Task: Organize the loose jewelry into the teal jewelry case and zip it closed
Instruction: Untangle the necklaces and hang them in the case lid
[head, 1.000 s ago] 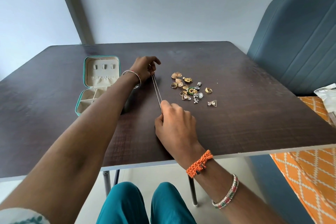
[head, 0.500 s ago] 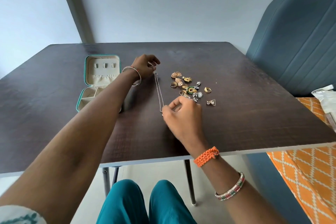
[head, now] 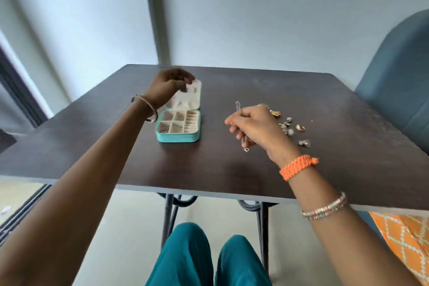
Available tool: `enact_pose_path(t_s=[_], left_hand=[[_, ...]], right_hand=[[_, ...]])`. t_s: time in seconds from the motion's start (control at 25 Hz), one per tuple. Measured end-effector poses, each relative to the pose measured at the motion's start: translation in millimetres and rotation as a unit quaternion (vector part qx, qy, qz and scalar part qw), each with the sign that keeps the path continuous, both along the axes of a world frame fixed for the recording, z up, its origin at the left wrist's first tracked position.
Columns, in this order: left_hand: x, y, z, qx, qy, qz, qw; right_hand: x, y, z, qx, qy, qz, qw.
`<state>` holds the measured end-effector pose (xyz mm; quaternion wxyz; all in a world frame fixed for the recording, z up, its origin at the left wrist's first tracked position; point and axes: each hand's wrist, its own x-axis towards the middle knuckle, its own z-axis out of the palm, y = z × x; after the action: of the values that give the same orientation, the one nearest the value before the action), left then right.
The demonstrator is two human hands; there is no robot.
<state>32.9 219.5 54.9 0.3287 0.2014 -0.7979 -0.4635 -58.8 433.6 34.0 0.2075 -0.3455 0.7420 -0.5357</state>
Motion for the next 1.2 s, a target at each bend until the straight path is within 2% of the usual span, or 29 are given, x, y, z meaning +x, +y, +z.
enact_pose_path(t_s=[0.12, 0.2, 0.28, 0.44, 0.52, 0.68, 0.8, 0.88, 0.96, 1.08, 1.2], left_hand=[[37.2, -12.2, -15.5, 0.014, -0.005, 0.070, 0.997], [50.1, -13.5, -27.3, 0.015, -0.012, 0.098, 0.995], [57.7, -14.0, -47.0, 0.033, -0.032, 0.089, 0.995], [65.6, -17.4, -81.7, 0.048, -0.053, 0.071, 0.995], [66.3, -21.0, -86.8, 0.046, -0.037, 0.067, 0.996], [64.9, -21.8, -88.9, 0.063, -0.013, 0.061, 0.996], [64.4, -24.7, -90.8, 0.042, -0.008, 0.081, 0.996], [64.3, -25.9, -91.6, 0.031, -0.012, 0.086, 0.996], [64.0, -27.1, -93.3, 0.028, -0.014, 0.090, 0.995], [65.2, -23.9, -92.5, 0.046, -0.001, 0.080, 0.996], [69.8, -15.2, -84.8, 0.112, 0.027, 0.085, 0.990]], right_hand=[[11.2, -59.3, 6.9, 0.064, 0.204, 0.072, 0.974], [19.4, -95.6, 3.7, 0.094, 0.299, 0.081, 0.946], [22.2, -124.5, -1.9, 0.126, 0.336, 0.079, 0.930], [20.2, -151.8, -6.5, 0.266, 0.394, 0.080, 0.876], [21.7, -157.4, 0.2, 0.274, 0.419, 0.077, 0.862], [40.9, -158.0, 7.8, 0.235, 0.405, 0.094, 0.879], [59.8, -152.0, 6.1, 0.291, 0.410, 0.160, 0.850], [63.6, -153.4, 7.9, 0.301, 0.444, 0.156, 0.830], [64.3, -156.5, 8.4, 0.293, 0.453, 0.158, 0.827], [60.6, -156.9, 5.5, 0.281, 0.393, 0.161, 0.861], [50.6, -145.8, 18.4, 0.207, 0.229, 0.179, 0.934]])
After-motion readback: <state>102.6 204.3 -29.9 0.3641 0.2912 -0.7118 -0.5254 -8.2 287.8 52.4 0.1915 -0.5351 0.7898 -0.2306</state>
